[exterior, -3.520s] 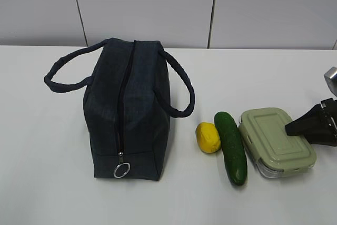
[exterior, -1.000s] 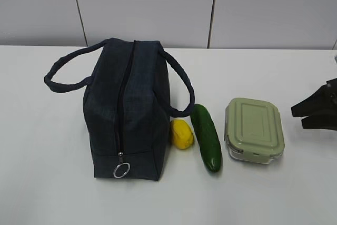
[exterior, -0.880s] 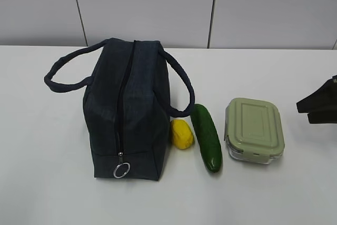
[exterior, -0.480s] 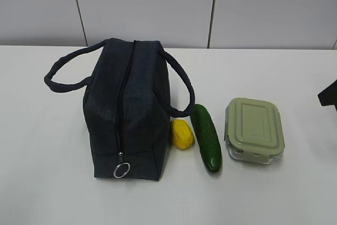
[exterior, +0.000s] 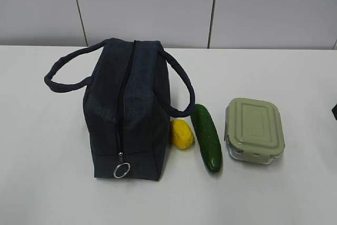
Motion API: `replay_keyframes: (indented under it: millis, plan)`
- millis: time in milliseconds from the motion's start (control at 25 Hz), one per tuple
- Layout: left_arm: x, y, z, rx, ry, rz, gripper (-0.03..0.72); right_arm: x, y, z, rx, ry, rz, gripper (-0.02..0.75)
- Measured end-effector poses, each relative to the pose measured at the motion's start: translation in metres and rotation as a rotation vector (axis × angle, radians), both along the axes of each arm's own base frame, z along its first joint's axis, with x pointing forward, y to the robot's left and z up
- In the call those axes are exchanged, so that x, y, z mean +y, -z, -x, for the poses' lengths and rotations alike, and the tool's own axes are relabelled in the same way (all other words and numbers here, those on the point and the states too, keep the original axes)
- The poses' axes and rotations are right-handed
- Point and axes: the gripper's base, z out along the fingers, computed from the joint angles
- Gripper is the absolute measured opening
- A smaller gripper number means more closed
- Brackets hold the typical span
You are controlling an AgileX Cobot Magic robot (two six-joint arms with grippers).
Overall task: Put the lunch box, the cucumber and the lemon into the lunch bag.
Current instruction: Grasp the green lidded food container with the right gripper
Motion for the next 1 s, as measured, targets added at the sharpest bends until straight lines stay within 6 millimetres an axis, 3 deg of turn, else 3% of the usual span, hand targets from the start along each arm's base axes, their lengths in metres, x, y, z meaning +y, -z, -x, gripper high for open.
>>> replay_keyframes:
  millis: [360, 600, 1000]
  plan:
    - [0.000, 0.000, 0.000, 0.000, 0.000, 0.000, 0.239, -0.001, -0.002, -0.001, -0.005, 0.011, 0.002, 0.453]
    - [0.000, 0.000, 0.000, 0.000, 0.000, 0.000, 0.239, -0.001, 0.005, -0.004, -0.009, 0.146, -0.009, 0.454]
    - [0.000, 0.000, 0.000, 0.001, -0.001, 0.002, 0.239, 0.022, 0.013, -0.013, -0.170, 0.063, -0.306, 0.453]
